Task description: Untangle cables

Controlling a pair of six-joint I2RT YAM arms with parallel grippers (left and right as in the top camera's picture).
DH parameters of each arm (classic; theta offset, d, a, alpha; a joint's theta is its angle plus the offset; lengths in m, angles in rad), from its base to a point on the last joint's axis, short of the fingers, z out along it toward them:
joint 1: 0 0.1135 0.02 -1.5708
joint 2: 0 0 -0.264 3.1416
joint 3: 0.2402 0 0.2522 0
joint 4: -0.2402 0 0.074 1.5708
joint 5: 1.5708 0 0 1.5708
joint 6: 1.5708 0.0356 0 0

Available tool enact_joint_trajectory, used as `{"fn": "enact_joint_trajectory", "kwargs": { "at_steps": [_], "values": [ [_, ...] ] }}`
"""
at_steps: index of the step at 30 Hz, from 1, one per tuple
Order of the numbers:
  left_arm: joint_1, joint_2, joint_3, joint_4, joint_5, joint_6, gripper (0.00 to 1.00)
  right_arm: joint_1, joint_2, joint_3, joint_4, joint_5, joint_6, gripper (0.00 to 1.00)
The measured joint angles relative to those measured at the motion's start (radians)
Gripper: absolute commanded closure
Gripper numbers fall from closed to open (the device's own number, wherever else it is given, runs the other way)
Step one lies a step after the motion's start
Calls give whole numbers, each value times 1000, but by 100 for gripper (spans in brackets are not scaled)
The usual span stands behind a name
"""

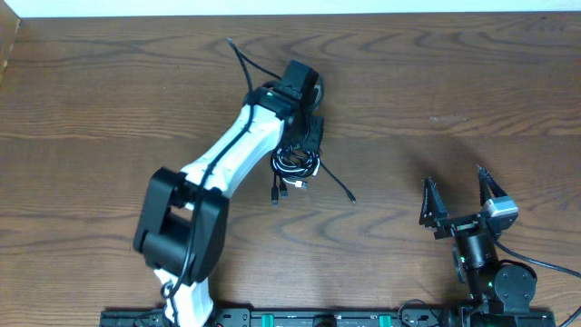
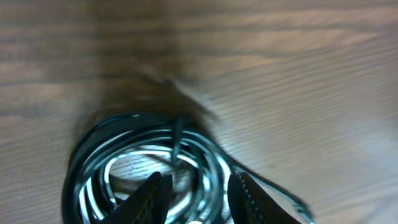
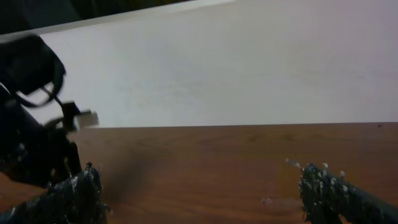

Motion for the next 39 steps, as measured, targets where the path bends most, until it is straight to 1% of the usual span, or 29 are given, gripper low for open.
{"fn": "enact_joint_trajectory", "kwargs": {
  "at_steps": [2, 7, 20, 21, 23, 24, 25, 30, 34, 36, 39],
  "values": [
    [0, 34, 0, 1, -12, 0, 69, 0, 0, 0, 0, 0, 0, 1],
    [0, 103, -1, 64, -43, 0, 70, 0, 0, 0, 0, 0, 0, 1],
    [-2, 101, -36, 115, -82, 0, 74, 0, 0, 0, 0, 0, 0, 1],
    [-3, 101, -38, 119, -84, 0, 76, 0, 0, 0, 0, 0, 0, 1],
    [-3, 101, -41, 131, -90, 0, 88, 0, 0, 0, 0, 0, 0, 1],
    [-3, 101, -42, 136, -99, 0, 91, 0, 0, 0, 1, 0, 0, 1],
    [-2, 101, -44, 139, -105, 1, 92, 0, 0, 0, 5, 0, 0, 1],
    [0, 97, -50, 140, -113, 0, 93, 0, 0, 0, 24, 0, 0, 1],
    [6, 59, -61, 138, -109, -6, 93, 0, 0, 0, 37, -3, 19, 1],
    [13, 8, -70, 139, -109, -8, 92, 0, 0, 0, 38, -4, 39, 1],
    [21, -113, -74, 155, -106, -6, 92, 0, 0, 1, 31, -7, 80, 1]
  ]
}}
